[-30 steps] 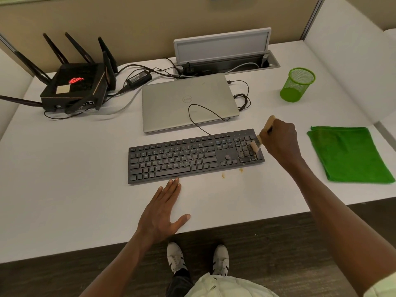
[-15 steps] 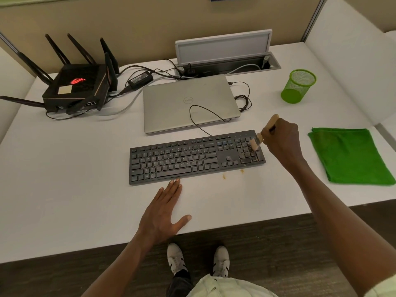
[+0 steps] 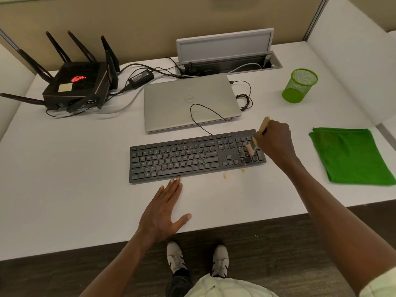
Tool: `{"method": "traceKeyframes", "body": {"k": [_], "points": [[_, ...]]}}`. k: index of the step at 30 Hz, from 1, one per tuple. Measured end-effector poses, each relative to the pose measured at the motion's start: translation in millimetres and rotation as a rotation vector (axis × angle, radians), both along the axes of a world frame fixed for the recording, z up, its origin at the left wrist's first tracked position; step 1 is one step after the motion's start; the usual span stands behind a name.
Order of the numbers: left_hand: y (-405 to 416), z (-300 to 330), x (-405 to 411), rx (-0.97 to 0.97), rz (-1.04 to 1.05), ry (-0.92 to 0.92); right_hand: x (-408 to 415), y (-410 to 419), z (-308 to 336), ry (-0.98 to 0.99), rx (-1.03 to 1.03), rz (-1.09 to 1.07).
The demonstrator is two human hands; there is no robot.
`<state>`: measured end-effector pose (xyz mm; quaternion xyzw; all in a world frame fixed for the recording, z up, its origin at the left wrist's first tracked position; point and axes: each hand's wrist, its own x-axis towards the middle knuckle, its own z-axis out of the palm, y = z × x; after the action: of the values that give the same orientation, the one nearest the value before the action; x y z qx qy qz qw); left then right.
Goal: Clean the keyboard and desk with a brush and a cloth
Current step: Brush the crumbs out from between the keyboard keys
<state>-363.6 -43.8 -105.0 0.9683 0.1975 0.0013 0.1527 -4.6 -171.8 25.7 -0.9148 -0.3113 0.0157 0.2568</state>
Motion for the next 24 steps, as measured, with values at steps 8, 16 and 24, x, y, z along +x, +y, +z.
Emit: {"method": "traceKeyframes", "body": {"k": [8,16,24], "points": [[-0.8,1.2,0.6,-0.008,0.002,-0.007,-1.9,1.2,-12.6,0.002,0.069,-0.01],[-1.8,1.3,0.2,-0.008,0.003,-0.037,-4.1,-1.5,-15.5,0.001,0.161,-0.023],[-1.1,1.2,0.4,-0.001,0.004,-0.019,-4.2,-10.5,-12.8,-0.018,0.006,0.018]]}}
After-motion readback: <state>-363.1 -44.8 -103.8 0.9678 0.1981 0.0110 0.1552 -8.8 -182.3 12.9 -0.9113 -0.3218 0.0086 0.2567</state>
